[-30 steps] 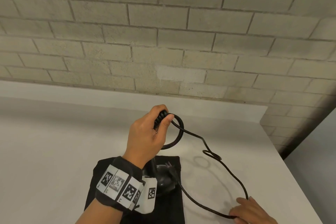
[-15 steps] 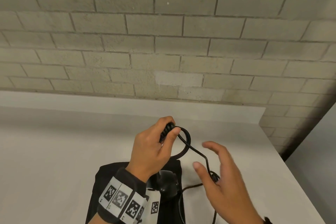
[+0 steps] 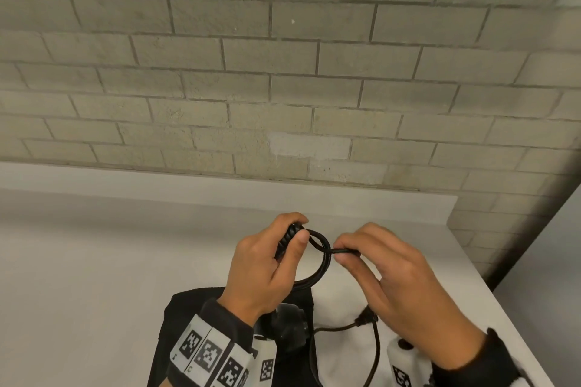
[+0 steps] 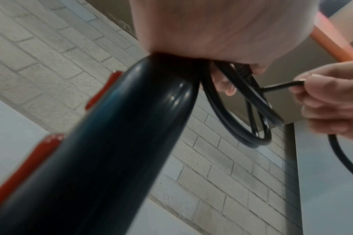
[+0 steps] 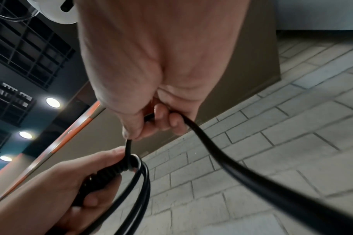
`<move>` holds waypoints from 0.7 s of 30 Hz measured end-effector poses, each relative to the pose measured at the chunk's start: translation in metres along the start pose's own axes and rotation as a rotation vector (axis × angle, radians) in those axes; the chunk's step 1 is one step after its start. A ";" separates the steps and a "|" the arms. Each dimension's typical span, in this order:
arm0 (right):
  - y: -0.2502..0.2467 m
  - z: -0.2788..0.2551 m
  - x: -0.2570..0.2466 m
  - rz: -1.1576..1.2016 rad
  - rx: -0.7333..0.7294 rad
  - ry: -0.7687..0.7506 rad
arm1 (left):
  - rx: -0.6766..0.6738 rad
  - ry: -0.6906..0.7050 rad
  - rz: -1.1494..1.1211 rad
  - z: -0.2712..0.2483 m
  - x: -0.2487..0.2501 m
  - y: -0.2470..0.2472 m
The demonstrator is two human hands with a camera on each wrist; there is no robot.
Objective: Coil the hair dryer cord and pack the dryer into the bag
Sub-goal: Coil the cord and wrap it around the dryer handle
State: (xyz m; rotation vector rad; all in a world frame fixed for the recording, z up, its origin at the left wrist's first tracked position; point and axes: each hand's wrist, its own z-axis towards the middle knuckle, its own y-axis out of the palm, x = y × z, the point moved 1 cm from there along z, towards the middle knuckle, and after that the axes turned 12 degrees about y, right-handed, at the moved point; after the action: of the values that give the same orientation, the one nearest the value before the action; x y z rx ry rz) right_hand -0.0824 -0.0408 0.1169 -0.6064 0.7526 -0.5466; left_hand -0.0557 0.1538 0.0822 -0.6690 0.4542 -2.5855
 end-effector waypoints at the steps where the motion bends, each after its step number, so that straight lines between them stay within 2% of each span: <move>1: -0.003 0.005 -0.002 0.011 0.004 -0.016 | -0.003 0.008 -0.019 0.000 0.001 0.001; 5: -0.007 0.022 -0.007 0.091 0.009 -0.033 | -0.016 0.049 -0.082 0.002 0.006 0.001; 9: -0.002 0.031 -0.011 0.210 -0.002 0.013 | -0.024 0.074 -0.136 0.000 0.008 0.000; 14: 0.012 0.034 -0.012 0.450 -0.029 0.179 | 0.004 0.107 -0.104 -0.001 0.010 0.002; 18: 0.023 0.036 -0.009 0.630 -0.104 0.309 | 0.035 0.117 -0.131 -0.004 0.009 0.002; 21: 0.030 0.035 -0.006 0.782 -0.094 0.384 | 0.047 0.122 -0.143 -0.004 0.009 0.001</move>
State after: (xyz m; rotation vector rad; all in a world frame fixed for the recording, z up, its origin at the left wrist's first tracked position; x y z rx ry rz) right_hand -0.0529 -0.0049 0.1192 -0.2497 1.2972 0.1062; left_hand -0.0647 0.1492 0.0814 -0.5475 0.3953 -2.7737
